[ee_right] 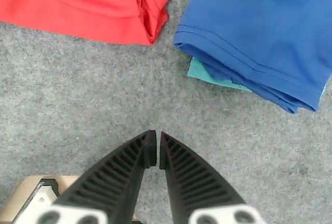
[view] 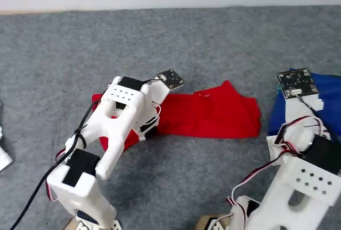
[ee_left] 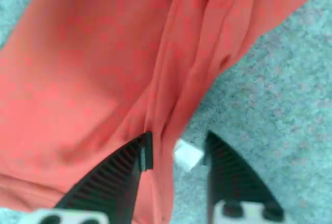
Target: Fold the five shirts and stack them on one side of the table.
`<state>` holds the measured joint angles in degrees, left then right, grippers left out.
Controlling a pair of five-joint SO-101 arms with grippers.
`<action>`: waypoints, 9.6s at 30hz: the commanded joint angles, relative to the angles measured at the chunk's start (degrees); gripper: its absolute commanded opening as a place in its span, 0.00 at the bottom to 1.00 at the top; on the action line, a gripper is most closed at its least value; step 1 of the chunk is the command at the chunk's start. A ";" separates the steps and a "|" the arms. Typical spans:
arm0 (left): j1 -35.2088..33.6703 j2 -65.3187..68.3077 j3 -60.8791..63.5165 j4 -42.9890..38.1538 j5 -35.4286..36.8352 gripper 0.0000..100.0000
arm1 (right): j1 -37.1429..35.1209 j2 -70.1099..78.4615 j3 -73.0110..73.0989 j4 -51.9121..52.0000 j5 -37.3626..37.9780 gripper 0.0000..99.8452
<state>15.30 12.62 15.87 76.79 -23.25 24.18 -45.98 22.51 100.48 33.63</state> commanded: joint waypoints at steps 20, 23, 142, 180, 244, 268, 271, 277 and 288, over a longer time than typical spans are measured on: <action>8.70 -0.79 14.37 12.66 -22.95 0.00 | 0.22 -1.01 -0.26 2.15 -0.26 0.03; 11.34 -0.79 16.31 12.48 -22.86 0.00 | 0.22 -0.92 -0.26 2.15 -0.26 0.03; -38.51 -80.26 23.25 -1.32 14.24 0.00 | -56.66 78.20 -39.38 -11.91 -17.85 0.01; -38.33 -80.00 23.34 -1.32 14.15 0.00 | -60.62 74.33 -39.12 0.48 -17.76 0.01; -45.63 -79.91 29.05 -11.34 12.22 0.00 | -24.22 62.46 -21.89 -20.18 -10.11 0.21; -45.80 -80.35 28.53 -8.44 10.81 0.00 | -24.66 68.00 -26.20 -16.66 -8.88 0.20; -45.80 -80.35 28.53 -8.44 10.64 0.00 | -24.31 68.26 -26.11 -17.54 -8.62 0.17; -45.71 -80.35 28.53 -8.44 10.64 0.00 | -24.66 68.09 -25.93 -17.89 -8.88 0.06; -45.71 -80.35 28.53 -8.44 10.55 0.00 | -17.27 67.74 -25.93 -11.56 -2.99 0.01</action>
<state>-30.15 -67.21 45.32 68.26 -12.18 3.96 22.51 -0.70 87.12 28.18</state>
